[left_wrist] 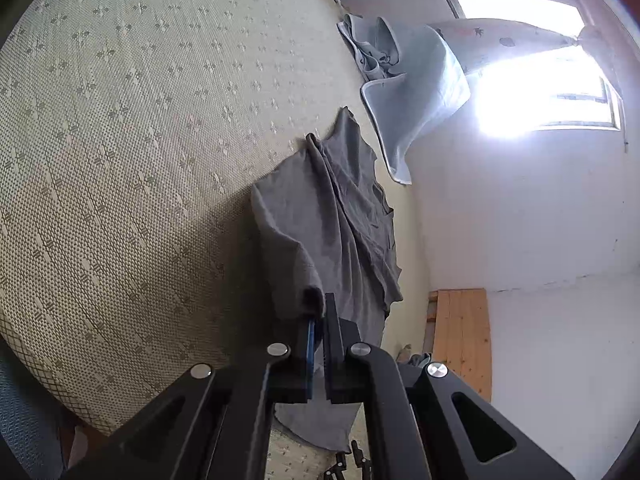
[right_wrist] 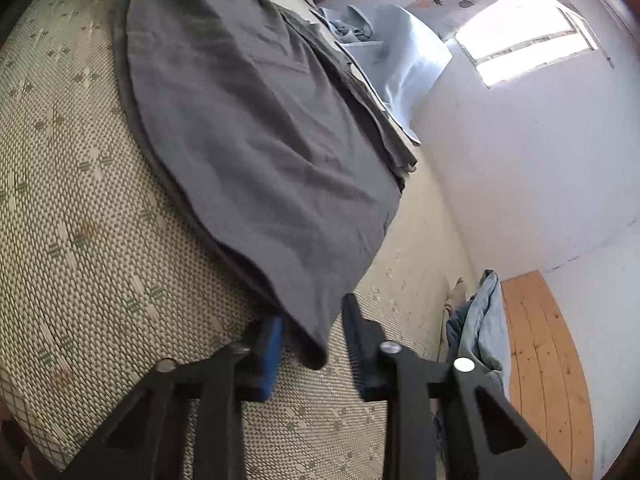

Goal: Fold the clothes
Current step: 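Grasp the hem with the right gripper while the left gripper holds it, then lift the grey T-shirt hem with both grippers and fold it over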

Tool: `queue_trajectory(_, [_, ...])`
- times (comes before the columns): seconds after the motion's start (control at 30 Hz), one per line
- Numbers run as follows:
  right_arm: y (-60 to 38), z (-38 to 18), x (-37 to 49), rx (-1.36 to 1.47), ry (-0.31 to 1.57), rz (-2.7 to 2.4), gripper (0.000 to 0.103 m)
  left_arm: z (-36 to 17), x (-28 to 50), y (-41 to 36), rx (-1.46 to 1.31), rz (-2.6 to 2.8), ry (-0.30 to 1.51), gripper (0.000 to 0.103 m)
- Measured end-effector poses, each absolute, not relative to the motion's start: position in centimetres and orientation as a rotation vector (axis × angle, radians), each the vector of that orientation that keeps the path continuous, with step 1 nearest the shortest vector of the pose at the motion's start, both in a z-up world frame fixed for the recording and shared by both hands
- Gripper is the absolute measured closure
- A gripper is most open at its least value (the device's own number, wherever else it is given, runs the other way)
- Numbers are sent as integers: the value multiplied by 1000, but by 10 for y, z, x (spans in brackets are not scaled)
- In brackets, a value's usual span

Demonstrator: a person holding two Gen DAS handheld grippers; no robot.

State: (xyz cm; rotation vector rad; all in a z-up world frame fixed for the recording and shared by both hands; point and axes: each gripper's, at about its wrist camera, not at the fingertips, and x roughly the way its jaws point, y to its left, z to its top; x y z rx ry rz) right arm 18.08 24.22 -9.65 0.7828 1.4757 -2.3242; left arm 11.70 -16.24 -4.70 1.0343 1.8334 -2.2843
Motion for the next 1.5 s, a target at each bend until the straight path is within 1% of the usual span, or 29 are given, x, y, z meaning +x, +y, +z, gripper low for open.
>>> queue_trajectory(0.07, [239, -97, 181, 787, 1482, -2303, 100, -47, 117, -162, 1038, -2283, 1832, 101])
queue_trajectory(0.13, [238, -95, 182, 797, 1482, -2283, 101, -47, 118, -162, 1041, -2280, 1829, 101])
queue_trajectory(0.3, [245, -63, 182, 835, 1396, -2340, 102, -33, 125, -162, 1047, -2319, 1771, 101])
queue_trajectory(0.4, [255, -27, 185, 821, 1332, -2406, 103, -15, 129, -166, 1016, -2368, 1721, 101])
queue_trajectory(0.57, [261, 44, 192, 720, 1274, -2485, 103, 21, 136, -178, 922, -2425, 1700, 101])
queue_trajectory(0.73, [253, 103, 211, 614, 1274, -2501, 103, 70, 155, -184, 836, -2521, 1662, 102])
queue_trajectory(0.87, [259, 139, 230, 607, 1234, -2503, 103, 106, 186, -182, 780, -2578, 1671, 102])
queue_trajectory(1.13, [277, 198, 287, 636, 1190, -2470, 103, 155, 234, -177, 756, -2671, 1686, 102])
queue_trajectory(1.37, [292, 254, 335, 542, 1127, -2510, 103, 200, 273, -172, 670, -2761, 1708, 102])
queue_trajectory(1.5, [292, 289, 346, 429, 1058, -2558, 103, 221, 269, -176, 626, -2798, 1674, 102])
